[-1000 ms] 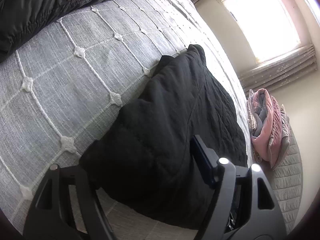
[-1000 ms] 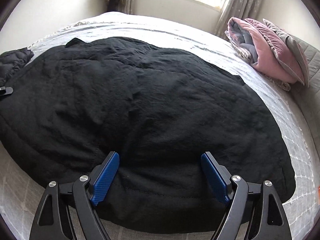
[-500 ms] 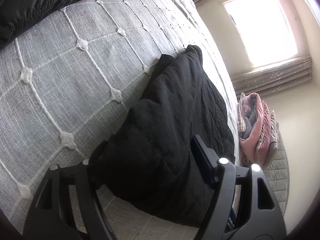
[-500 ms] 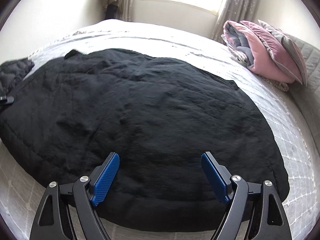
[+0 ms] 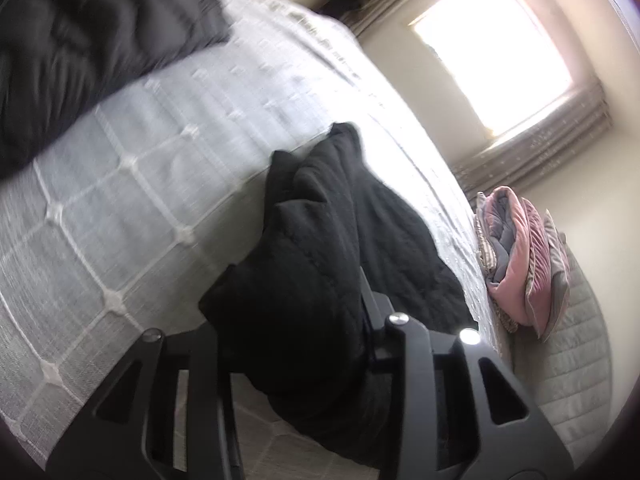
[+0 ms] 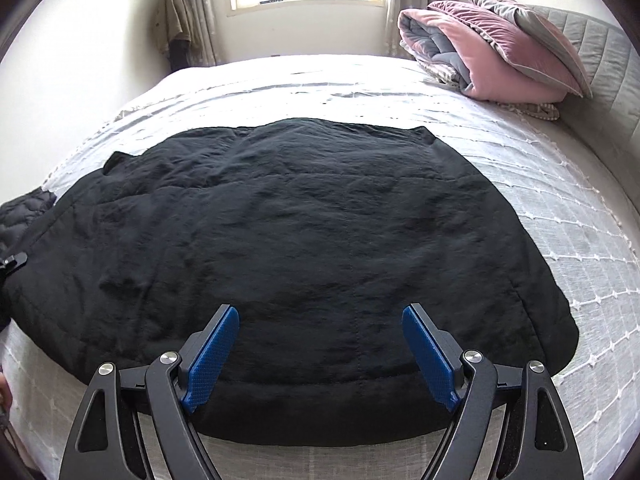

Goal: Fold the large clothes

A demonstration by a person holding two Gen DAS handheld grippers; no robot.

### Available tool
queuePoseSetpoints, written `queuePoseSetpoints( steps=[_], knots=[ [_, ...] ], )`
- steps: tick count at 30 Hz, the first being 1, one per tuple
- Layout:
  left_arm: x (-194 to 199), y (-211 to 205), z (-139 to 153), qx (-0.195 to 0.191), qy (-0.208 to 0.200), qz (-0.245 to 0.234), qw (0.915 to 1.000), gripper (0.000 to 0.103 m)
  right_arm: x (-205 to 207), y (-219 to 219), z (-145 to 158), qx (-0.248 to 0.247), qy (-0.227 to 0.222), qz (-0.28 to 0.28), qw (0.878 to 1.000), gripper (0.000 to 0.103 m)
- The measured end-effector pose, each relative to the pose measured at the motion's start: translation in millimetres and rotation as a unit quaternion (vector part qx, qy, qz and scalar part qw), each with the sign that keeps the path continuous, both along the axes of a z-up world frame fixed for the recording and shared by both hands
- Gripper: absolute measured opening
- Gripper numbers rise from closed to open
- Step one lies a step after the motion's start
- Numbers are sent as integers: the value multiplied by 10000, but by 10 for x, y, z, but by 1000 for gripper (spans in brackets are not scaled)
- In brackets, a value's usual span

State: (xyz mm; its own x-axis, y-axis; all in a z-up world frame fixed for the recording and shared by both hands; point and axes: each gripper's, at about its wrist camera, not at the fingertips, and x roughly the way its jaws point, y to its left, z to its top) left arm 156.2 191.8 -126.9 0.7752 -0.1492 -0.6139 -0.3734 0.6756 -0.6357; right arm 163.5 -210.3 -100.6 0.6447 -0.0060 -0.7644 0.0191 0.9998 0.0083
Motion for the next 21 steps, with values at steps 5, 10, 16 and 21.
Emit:
queuePoseSetpoints(
  steps=[5, 10, 16, 21],
  knots=[
    [-13, -212, 290, 357, -396, -90, 9985, 35, 149, 182, 3, 20, -142, 268, 9995, 85],
    [-32, -442, 581, 695, -729, -257, 9946, 35, 359, 625, -159, -433, -223, 870, 9950, 85],
    [-18, -797, 873, 1264, -1069, -527, 9848, 34, 505, 569, -307, -419, 226, 746, 9961, 92],
    [46, -1077, 1065, 1561, -1303, -752, 9762, 33, 319, 75, 118, -28, -383, 144, 9992, 93]
  ],
)
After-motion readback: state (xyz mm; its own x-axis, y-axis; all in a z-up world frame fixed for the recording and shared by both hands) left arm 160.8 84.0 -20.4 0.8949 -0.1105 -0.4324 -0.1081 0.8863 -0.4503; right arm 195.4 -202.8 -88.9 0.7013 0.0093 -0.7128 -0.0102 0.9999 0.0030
